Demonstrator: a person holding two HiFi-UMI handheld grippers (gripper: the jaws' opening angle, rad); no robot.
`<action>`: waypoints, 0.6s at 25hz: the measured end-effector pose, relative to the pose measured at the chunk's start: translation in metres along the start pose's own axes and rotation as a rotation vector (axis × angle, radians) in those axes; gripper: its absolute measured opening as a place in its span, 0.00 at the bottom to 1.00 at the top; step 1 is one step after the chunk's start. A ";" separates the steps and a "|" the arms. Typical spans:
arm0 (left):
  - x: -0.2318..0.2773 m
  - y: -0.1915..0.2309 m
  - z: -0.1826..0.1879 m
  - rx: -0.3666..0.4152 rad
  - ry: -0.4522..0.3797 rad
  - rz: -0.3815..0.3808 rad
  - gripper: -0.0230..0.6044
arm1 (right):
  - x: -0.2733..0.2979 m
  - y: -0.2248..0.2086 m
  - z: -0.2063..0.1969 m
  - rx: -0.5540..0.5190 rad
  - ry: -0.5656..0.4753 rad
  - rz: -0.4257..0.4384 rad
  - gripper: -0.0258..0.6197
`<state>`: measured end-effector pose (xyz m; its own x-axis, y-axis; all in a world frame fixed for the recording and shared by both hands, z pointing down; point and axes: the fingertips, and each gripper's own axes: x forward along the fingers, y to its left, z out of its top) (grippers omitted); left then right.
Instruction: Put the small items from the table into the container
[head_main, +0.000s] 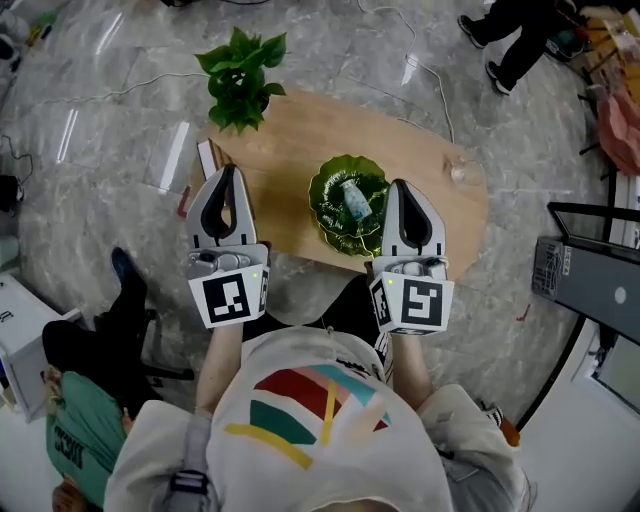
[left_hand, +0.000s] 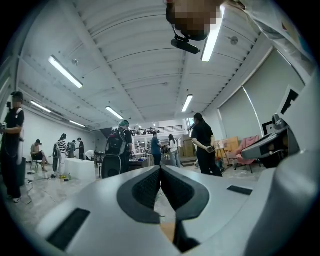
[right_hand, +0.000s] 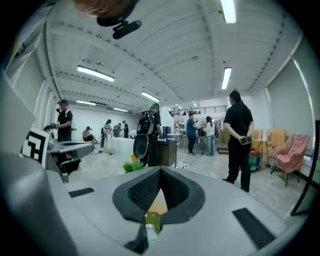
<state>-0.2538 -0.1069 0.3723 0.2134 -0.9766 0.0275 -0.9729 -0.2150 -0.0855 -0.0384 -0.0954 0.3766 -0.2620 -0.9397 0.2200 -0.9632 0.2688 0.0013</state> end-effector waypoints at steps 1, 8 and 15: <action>0.002 0.000 0.002 0.003 -0.001 -0.003 0.05 | 0.001 0.002 0.001 -0.025 -0.006 -0.004 0.06; 0.012 -0.013 0.025 0.004 -0.070 -0.040 0.05 | 0.015 0.017 -0.004 -0.017 0.020 0.042 0.06; 0.007 -0.015 0.021 0.008 -0.059 -0.054 0.05 | 0.019 0.027 -0.008 -0.022 0.038 0.049 0.06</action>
<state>-0.2358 -0.1110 0.3524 0.2702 -0.9624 -0.0270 -0.9592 -0.2667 -0.0933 -0.0689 -0.1041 0.3885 -0.3056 -0.9169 0.2568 -0.9477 0.3190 0.0113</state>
